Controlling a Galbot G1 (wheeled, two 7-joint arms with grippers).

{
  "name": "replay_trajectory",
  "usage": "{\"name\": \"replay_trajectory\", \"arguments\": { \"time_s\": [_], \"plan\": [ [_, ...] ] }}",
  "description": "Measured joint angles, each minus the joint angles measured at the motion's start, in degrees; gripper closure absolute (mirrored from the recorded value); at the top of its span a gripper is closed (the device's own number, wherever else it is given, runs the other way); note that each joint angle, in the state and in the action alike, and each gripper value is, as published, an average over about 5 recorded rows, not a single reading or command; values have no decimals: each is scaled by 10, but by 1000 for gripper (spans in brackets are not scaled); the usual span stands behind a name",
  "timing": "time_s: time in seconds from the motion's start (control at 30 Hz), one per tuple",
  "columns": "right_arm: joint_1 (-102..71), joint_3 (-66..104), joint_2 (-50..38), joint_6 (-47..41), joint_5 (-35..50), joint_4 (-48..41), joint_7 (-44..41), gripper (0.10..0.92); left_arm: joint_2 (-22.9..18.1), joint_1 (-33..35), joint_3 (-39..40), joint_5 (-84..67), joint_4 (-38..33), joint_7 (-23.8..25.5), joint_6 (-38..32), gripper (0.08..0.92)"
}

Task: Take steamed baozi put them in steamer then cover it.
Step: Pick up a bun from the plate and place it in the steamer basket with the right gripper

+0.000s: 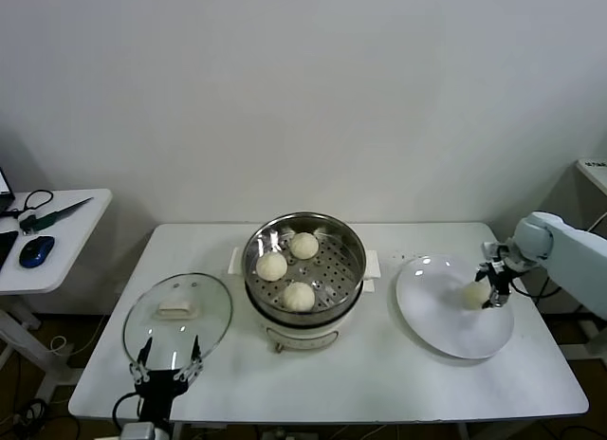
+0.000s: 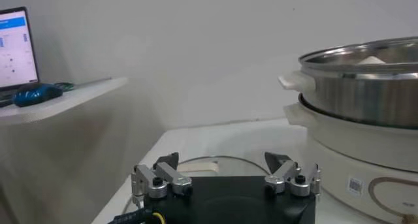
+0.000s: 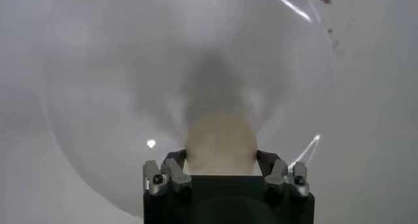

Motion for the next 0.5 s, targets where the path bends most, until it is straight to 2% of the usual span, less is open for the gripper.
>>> {"name": "replay_trajectory", "arguments": {
  "time_s": [0.23, 0.5],
  "plan": [
    [193, -160, 5, -40, 125, 119, 3, 304, 2, -2, 7, -1, -6, 1, 4, 177],
    [387, -274, 68, -97, 294, 268, 27, 304, 9, -1, 10, -6, -15, 1, 9, 177]
  ]
}}
